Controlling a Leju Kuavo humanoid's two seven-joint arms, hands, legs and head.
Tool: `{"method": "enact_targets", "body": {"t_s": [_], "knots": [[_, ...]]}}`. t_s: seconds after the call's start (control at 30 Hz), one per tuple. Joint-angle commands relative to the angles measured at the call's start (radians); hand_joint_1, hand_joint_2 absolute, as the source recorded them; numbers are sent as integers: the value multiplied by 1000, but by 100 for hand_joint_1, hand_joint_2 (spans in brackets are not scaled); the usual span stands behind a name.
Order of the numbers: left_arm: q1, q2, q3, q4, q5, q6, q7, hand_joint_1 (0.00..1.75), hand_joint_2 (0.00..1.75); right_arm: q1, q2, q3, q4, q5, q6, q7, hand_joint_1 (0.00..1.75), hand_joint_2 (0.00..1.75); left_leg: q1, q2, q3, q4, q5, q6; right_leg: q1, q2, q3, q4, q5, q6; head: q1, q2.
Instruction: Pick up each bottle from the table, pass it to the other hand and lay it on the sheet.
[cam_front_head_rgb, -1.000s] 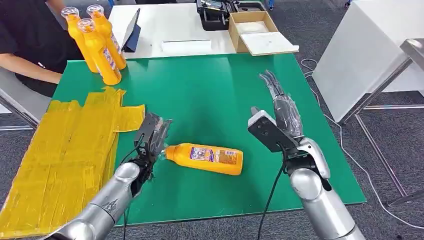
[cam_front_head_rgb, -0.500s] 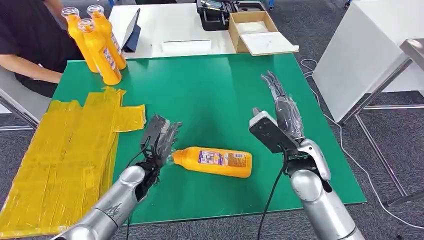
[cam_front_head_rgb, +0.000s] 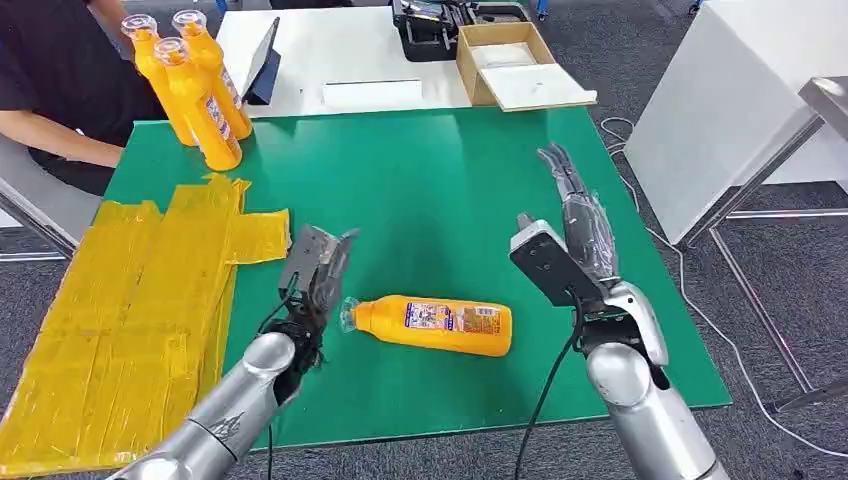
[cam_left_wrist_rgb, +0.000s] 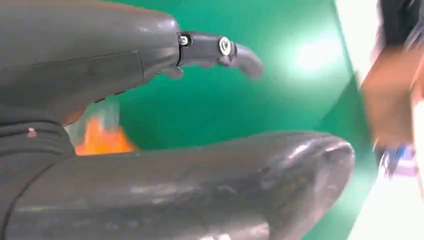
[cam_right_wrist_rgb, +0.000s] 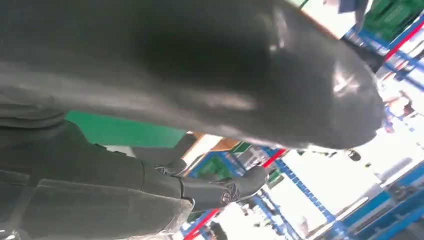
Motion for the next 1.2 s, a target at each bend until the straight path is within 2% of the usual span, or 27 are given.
{"method": "enact_targets", "body": {"t_s": [0.03,0.1,0.13,0.2,0.27,0.4,0.43,0.47,0.57,0.87,0.9,1.0,1.2], "knots": [[-12,89,175,-123,-223,112,-41,0,0,25,6,-66,-5,10,30,10,0,0,1,2,2,0,-1,-4,1,1,2,0,-1,-1,0,0],[-20,126,274,-207,-318,206,-74,0,0,44,-12,-60,-2,-1,59,8,0,0,1,3,5,0,-2,-5,1,2,4,-1,-2,-2,0,0],[-25,142,324,-246,-360,214,-72,0,0,55,-12,-62,-1,-4,62,3,0,175,1,3,3,0,-2,-4,0,2,2,0,-1,-1,0,0],[-38,169,445,-334,-396,232,-100,0,0,62,-17,-41,12,-18,102,-6,0,175,2,5,2,1,-3,-5,2,4,2,0,-1,-2,1,0],[-51,191,507,-380,-406,200,-114,0,0,57,-23,-10,29,-32,173,25,0,175,2,6,2,2,-3,-5,2,5,2,1,-1,-2,1,0],[-51,185,505,-389,-388,165,-112,0,0,55,-58,81,48,13,305,99,0,175,2,4,2,0,-2,-4,2,3,1,0,0,-1,0,0],[-50,179,499,-386,-367,149,-104,0,0,58,-57,92,48,17,323,116,0,175,2,7,8,0,-5,-9,1,5,7,0,-2,-3,0,0],[-50,171,477,-374,-345,127,-88,0,0,58,-58,126,50,43,350,128,0,175,2,2,3,-1,-2,-4,1,1,3,-1,-1,-1,0,0],[-54,166,439,-360,-325,132,-95,0,0,51,-45,186,49,80,398,156,0,175,2,2,3,-1,-2,-4,1,1,3,-1,-1,-1,0,0],[-57,173,423,-362,-309,138,-98,0,0,42,-42,201,50,89,411,162,0,175,1,0,2,0,-2,-4,1,0,2,-1,-1,-2,1,0],[-62,172,409,-359,-301,138,-97,0,0,31,-45,226,60,110,428,176,0,175,1,1,5,0,-3,-6,1,0,5,-1,-2,-2,1,0],[-73,166,389,-351,-288,149,-93,0,0,11,-46,271,97,149,438,198,0,175,1,1,1,-1,-1,-4,1,1,1,-1,-1,-1,0,0],[-53,170,393,-373,-272,165,-88,0,0,-52,-67,346,192,214,421,212,0,175,1,2,3,-1,-2,-4,1,2,2,-1,-1,-1,0,0]]}}
